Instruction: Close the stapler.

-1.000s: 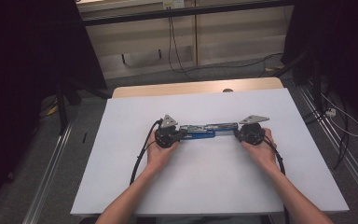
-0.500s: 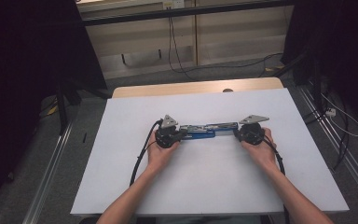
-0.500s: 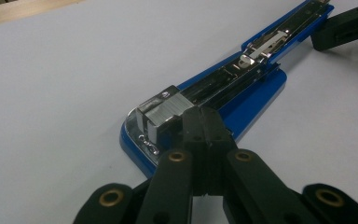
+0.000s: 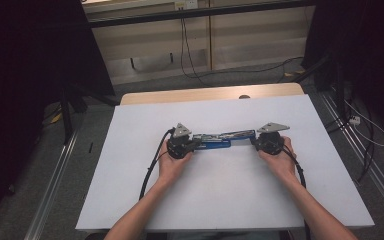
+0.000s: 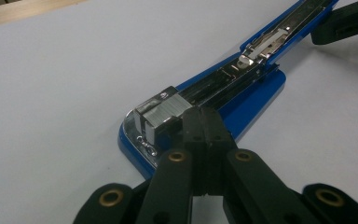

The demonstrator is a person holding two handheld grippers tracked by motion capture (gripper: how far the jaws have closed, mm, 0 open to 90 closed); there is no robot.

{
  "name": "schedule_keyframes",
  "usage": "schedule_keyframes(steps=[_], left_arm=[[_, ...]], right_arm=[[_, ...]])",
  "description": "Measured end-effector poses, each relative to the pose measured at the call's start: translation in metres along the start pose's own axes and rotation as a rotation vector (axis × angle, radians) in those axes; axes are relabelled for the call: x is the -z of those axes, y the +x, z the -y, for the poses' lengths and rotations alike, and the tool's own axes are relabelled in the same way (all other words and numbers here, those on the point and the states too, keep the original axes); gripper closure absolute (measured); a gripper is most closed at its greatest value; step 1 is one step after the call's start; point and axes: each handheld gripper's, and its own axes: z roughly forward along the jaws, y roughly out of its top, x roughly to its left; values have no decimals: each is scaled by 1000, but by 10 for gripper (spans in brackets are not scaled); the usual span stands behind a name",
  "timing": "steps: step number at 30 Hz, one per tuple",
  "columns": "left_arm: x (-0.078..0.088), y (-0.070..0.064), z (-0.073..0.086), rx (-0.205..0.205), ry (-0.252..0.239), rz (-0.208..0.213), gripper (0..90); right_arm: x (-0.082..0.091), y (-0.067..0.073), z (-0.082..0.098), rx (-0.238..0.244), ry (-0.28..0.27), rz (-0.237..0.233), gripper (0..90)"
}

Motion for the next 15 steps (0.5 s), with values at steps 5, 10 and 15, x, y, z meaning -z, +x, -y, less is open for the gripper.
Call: schedule_keyframes(steps=[5,10,15], left_arm=[[0,-1,0,2,-6,0,900],[0,-1,1,6,-11,0,900],[0,-1,1,3,-10,-1,900]], right_arm=[[0,2,-1,8,-24,-8,900],[0,3,-2,8,-34,-10,900],[1,3,-3,10,-53,-8,900]])
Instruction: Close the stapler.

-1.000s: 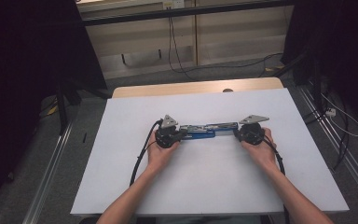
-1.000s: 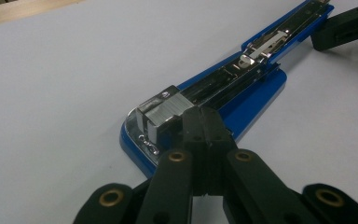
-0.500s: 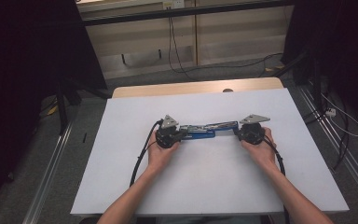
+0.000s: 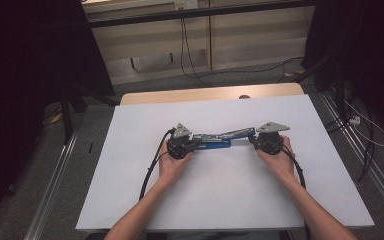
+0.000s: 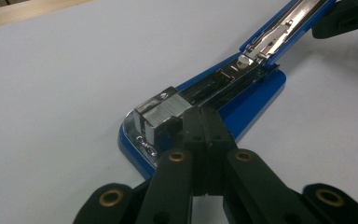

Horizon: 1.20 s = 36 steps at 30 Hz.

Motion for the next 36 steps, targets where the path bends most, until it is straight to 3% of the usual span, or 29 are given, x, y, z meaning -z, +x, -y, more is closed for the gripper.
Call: schedule_keyframes(steps=[13,20,31,36], left_arm=[[0,0,0,-5,0,-4,900],[1,0,0,-4,-3,-12,900],[4,2,0,14,10,10,840],[7,0,0,28,5,39,825]], right_arm=[[2,2,-2,5,-29,-15,900],[4,0,-2,-15,-59,-29,900],[6,-5,-1,-23,-99,-37,882],[6,-6,1,-35,-94,-48,858]])
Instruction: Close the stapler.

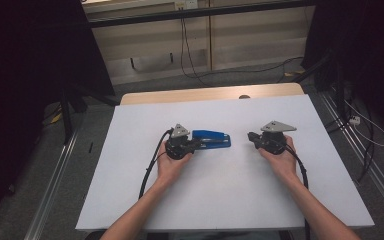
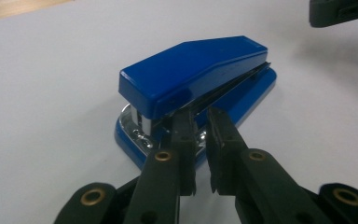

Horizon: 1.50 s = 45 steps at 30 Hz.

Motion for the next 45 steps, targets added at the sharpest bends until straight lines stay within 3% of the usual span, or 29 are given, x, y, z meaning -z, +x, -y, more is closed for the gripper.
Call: schedule_keyframes(steps=[5,8,12,17,21,24,27,31,34,37,40,45], left_arm=[[6,-3,-1,-2,-5,15,804],[11,-3,-1,-16,-5,2,761],[15,-4,1,10,-7,17,719],[20,-7,2,8,-11,10,594],[26,-8,4,33,-32,-35,421],[29,-6,5,28,-41,-59,337],[33,-3,5,32,-39,-63,206],[39,-1,5,25,-57,-101,81],[42,-3,5,0,-60,-130,57],[45,-6,6,6,-65,-114,57],[51,-8,9,2,-82,-71,56],[62,-10,15,-7,-107,-109,52]], right_arm=[[0,2,1,-13,-5,-9,803],[0,3,0,-14,-6,-16,754],[2,4,-1,-17,-8,-16,639],[4,5,-2,-30,-4,-16,469],[6,7,-3,-49,-20,-13,280],[8,8,-5,-59,-40,-6,168],[10,10,-6,-61,-49,-14,117],[14,14,-8,-57,-70,-26,92],[17,16,-11,-41,-83,-29,54],[21,18,-11,-43,-83,-33,35],[23,20,-9,-41,-88,-22,37],[28,23,-6,-34,-106,8,37]])
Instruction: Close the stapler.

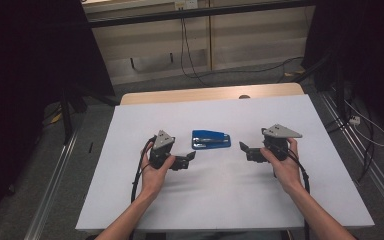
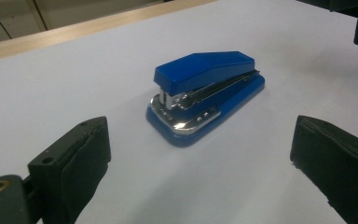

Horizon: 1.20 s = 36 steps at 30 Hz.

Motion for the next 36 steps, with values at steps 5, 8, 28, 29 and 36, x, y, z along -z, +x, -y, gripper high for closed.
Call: schedule_keyframes(steps=[5,8,28,29,36], left_arm=[[17,6,4,12,-18,-39,53],[24,9,6,23,-28,-56,52],[70,5,23,39,-60,-84,50],[72,5,24,41,-65,-79,50],[91,9,33,78,-76,-119,48]], right_arm=[[7,4,3,3,-16,4,37],[12,6,6,18,-19,10,36],[45,11,15,-18,-79,66,34],[46,12,14,-17,-78,64,35],[65,11,22,-15,-77,79,32]])
